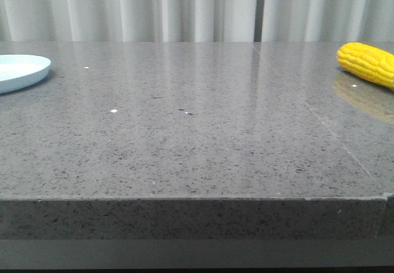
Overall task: Place corn on plate with both arms
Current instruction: 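Grasp the rim of the white plate with the left gripper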
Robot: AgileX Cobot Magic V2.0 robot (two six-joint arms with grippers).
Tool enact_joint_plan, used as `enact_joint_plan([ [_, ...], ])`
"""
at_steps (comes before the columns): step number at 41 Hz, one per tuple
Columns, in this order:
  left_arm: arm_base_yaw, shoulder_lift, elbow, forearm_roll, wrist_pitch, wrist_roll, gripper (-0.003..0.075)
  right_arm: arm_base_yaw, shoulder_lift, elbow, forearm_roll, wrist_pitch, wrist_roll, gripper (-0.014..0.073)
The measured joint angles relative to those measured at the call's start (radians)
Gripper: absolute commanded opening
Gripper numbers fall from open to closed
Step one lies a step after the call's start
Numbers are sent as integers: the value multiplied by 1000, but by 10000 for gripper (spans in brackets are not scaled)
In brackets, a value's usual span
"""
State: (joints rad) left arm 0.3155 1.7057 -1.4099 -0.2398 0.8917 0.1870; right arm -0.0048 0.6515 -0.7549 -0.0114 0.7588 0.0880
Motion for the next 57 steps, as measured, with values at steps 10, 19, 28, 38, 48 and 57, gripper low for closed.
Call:
enact_joint_plan([
  [10,0,96,-54,-20,-35,0,545,0,0,0,-1,0,0,625],
  [19,-12,136,-72,-28,-43,13,545,0,0,0,-1,0,0,625],
  [28,-22,143,-72,-32,-43,26,545,0,0,0,-1,0,0,625],
  [38,-22,147,-72,-32,-45,26,386,0,0,0,-1,0,0,625],
  [48,-22,148,-72,-32,-39,26,238,0,0,0,-1,0,0,625],
  [57,-22,148,-72,-32,-36,26,112,0,0,0,-2,0,0,625],
])
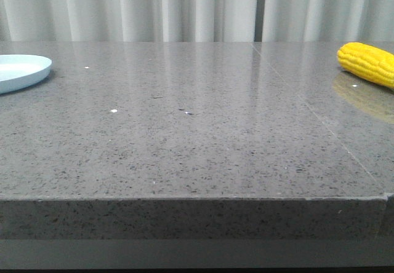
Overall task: Place corn on plate with both arms
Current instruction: 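Grasp the rim of the white plate with the left gripper, then lift the plate with the left gripper and slide it toward the table center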
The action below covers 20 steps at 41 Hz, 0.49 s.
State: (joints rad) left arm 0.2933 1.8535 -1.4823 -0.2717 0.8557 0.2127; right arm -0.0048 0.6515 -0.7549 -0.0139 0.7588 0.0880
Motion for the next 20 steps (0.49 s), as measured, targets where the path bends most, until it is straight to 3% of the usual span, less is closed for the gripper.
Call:
enact_joint_plan([
  [6,0,0,0,0,3,0,-19,0,0,0,0,0,0,625],
  [20,0,-9,-31,-51,69,32,-20,0,0,0,0,0,0,625],
])
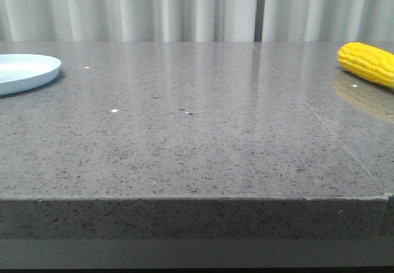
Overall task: Place corn on plate with both arms
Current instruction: 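Lift the plate with the left gripper and slide it toward the table center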
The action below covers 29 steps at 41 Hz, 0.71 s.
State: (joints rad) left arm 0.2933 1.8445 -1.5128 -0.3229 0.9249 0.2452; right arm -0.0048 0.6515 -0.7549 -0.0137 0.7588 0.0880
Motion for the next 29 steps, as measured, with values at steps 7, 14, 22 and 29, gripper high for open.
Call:
enact_joint_plan([
  [7,-29,-33,-72,-101,97,98,-20,0,0,0,-1,0,0,625],
  [14,-122,-54,-151,-138,179,134,-20,0,0,0,-1,0,0,625],
  [22,-279,-54,-163,-143,204,143,-20,0,0,0,-1,0,0,625],
  [29,-413,-54,-163,-145,206,143,-20,0,0,0,-1,0,0,625],
])
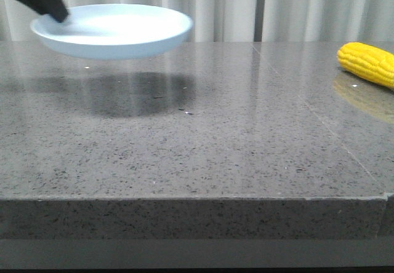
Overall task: Place corn on plate with both arms
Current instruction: 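Lift the plate with the left gripper and slide it toward the table center, then set the plate down, open the left gripper and raise it away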
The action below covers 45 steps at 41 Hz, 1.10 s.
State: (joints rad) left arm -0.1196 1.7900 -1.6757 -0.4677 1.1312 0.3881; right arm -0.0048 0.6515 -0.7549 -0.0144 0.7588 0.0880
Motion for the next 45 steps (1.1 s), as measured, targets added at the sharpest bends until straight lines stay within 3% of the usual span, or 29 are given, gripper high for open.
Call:
enact_joint_plan([
  [10,-128,22,-2,2,-2,0,-20,0,0,0,0,0,0,625],
  [23,-146,144,-2,7,-25,0,0,0,0,0,0,0,0,625],
  [28,-146,157,-2,11,-44,0,130,0,0,0,0,0,0,625],
  [34,-146,157,-3,9,-56,0,415,0,0,0,0,0,0,625],
  [37,-146,157,-3,9,-51,0,496,0,0,0,-2,0,0,625],
  [45,-146,157,-57,30,11,0,514,0,0,0,-2,0,0,625],
])
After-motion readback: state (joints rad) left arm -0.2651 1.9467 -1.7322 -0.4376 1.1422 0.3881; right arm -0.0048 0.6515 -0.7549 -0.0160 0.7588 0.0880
